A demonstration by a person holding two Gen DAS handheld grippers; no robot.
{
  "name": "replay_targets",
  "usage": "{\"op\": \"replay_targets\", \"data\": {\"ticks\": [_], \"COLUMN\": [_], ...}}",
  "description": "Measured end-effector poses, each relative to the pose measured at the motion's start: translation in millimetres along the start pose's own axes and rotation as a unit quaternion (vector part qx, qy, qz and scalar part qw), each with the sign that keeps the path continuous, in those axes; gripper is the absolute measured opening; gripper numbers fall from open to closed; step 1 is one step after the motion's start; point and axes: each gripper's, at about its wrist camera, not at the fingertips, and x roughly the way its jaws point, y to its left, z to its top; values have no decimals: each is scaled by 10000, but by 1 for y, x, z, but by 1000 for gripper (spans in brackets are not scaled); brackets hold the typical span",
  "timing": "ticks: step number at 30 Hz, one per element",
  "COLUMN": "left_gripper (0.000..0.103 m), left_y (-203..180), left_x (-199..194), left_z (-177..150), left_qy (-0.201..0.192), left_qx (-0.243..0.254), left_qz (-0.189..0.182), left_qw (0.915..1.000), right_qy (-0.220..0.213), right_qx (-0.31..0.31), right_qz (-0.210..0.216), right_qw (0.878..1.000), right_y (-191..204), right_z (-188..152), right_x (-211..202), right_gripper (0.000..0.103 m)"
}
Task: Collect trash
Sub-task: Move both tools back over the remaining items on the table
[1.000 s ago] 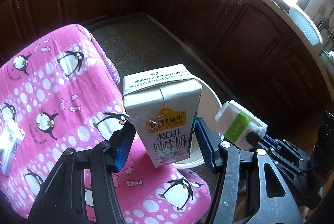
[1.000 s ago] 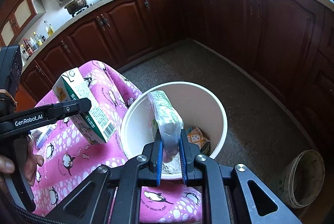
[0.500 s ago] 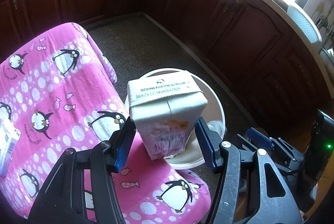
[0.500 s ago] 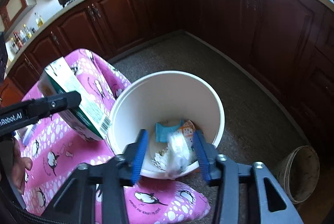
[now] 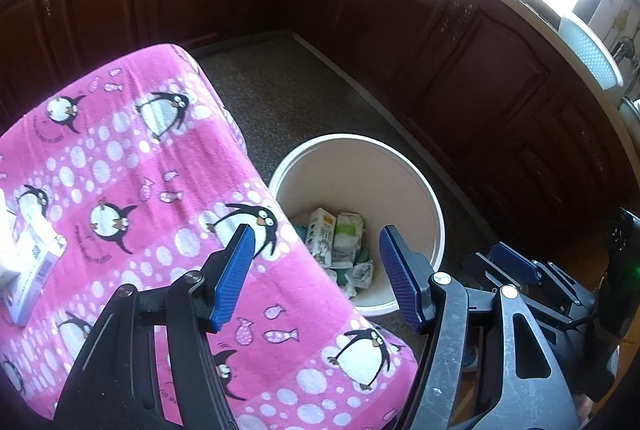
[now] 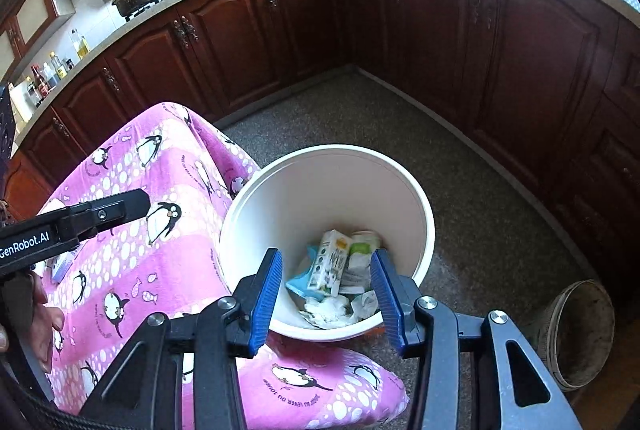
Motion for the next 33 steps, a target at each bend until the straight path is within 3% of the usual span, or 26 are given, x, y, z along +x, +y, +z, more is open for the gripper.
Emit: {"op": "replay_targets", "data": {"ticks": [13,19,25,33], "left_gripper": [64,64,64,77], "left_y": [27,56,91,133], "left_x": [-64,-98,-134,-184], "left_z": [-14,-25,-41,-69], "left_qy": [-622,-872,-1083,-1440], "left_qx": [-40,-277,-608,-910], "left_qz": [388,553,703,971], "left_qw": [9973,9943,9898,9806], "right_qy": [-268,-494,-617,-837], "right_qx": [-300,-494,-742,-1129], "right_qz": [154,251,391,644], "right_qw": [9991,9972,9946,9880], "right_y": [46,78,116,173], "right_z": [-2,2,3,-2], "right_x": [-28,-45,-59,-78], "right_gripper": [49,61,65,77]}}
